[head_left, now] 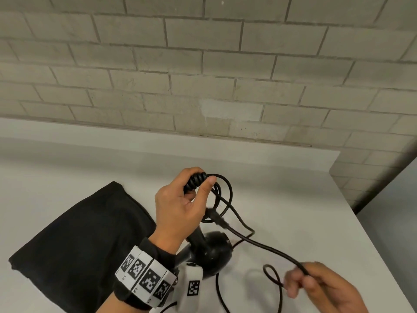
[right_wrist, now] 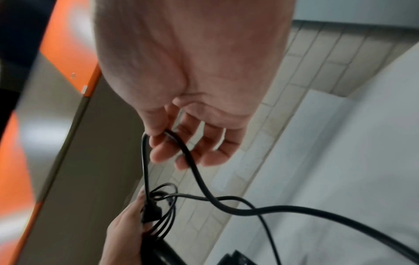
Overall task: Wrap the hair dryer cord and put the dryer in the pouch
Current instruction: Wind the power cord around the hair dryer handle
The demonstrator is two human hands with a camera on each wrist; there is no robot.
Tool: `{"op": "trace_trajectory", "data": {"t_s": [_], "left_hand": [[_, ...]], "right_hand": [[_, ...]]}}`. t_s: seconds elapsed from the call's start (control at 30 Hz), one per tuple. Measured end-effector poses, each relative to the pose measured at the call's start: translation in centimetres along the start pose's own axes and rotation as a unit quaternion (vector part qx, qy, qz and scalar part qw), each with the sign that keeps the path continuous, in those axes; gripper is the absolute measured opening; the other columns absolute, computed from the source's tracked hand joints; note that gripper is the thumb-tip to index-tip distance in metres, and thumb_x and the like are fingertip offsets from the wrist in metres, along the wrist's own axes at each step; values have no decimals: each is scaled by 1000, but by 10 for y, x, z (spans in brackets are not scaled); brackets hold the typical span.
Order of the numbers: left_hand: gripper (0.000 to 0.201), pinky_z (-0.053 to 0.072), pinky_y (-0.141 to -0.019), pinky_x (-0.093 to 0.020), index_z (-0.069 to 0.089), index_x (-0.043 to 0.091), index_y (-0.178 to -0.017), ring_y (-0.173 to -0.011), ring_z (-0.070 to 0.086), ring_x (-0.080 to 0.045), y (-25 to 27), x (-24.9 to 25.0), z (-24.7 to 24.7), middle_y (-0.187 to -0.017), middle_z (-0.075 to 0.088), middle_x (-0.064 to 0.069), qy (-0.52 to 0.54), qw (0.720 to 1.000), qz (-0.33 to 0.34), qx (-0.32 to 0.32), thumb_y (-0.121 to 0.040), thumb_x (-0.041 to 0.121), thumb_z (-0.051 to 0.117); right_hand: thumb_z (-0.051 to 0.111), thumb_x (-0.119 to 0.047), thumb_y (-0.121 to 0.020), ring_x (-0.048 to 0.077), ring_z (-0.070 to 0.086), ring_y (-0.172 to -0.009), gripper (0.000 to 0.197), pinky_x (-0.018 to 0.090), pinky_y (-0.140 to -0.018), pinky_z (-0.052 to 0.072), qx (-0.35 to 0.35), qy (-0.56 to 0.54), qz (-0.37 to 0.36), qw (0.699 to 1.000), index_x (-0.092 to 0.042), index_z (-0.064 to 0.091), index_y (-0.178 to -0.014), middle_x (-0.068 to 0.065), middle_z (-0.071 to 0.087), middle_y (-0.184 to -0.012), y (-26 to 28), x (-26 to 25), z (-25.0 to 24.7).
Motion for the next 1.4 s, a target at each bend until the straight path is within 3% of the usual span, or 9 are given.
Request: {"op": "trace_trajectory", "data": {"t_s": [0.1,0.23,0.43,0.57,0.67,0.8,0.9,1.07,1.4], "left_hand": [[37,47,-47,-36,66,23,-95,-43,50,-18,-1,-2,0,-63,62,1,1,1000,-5,3,-89,59,58],[27,47,-48,-34,67,21,-95,-44,50,-16,0,-1,1,-70,62,6,9,1000,-4,1,-88,48,64],[37,43,-45,-30,66,24,-94,-42,45,-15,3,4,1,-70,61,6,39,999,6,-5,-89,59,59],[37,44,-45,-33,66,23,-95,-44,48,-17,7,10,2,-67,61,6,43,999,16,-17,-89,59,59],[33,47,-45,-34,65,27,-96,-46,53,-19,8,11,2,-70,63,7,49,998,13,-23,-89,59,60],[33,49,-47,-31,64,29,-97,-48,55,-14,7,10,1,-71,63,10,53,998,6,-21,-89,61,59],[34,52,-50,-32,64,29,-97,-52,58,-14,8,9,3,-72,64,11,51,999,1,-16,-89,62,58],[35,44,-47,-20,63,30,-97,-46,50,-6,10,14,6,-68,60,16,66,997,0,-33,-89,63,56],[38,29,-43,-12,66,27,-93,-44,32,-4,17,35,13,-67,58,10,117,987,47,-96,-75,60,74]], "right_hand": [[47,-10,-102,16,62,-62,17,26,-63,55,40,-41,12,998,-15,63,-102,-9,65,-84,12,15,-35],[49,20,-83,7,67,-61,58,18,-58,54,74,123,31,989,-32,71,-94,-13,69,-74,12,16,-43],[73,-33,-82,-3,56,-105,38,7,-83,42,181,213,82,957,-55,57,-108,-20,61,-113,-12,7,-7],[67,-51,-85,-10,44,-120,46,13,-96,36,59,234,52,969,-42,48,-126,-30,50,-124,-51,-19,51],[62,-55,-85,-11,50,-107,59,15,-86,40,-70,219,100,968,-45,30,-133,-26,58,-109,-66,-15,91],[50,-50,-91,-3,52,-67,34,15,-61,44,-37,296,44,953,-36,38,-121,-15,47,-74,-79,-39,84],[50,-41,-98,-3,53,-71,18,17,-62,44,20,344,-88,935,-28,54,-110,-19,49,-78,-86,-79,66],[55,-28,-97,13,51,-65,15,28,-59,45,-24,328,-207,922,-18,65,-103,-4,54,-80,-99,-113,67],[68,-14,-90,10,62,-73,4,11,-66,48,-54,115,-113,986,-15,72,-91,-5,67,-80,-134,-111,74]]}}
Point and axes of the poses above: each hand's wrist, its own y-axis away from the middle knuckle, its own z-axis out of the palm, x = y × z, the point moved 10 cm from there along -y, towards the middle knuckle
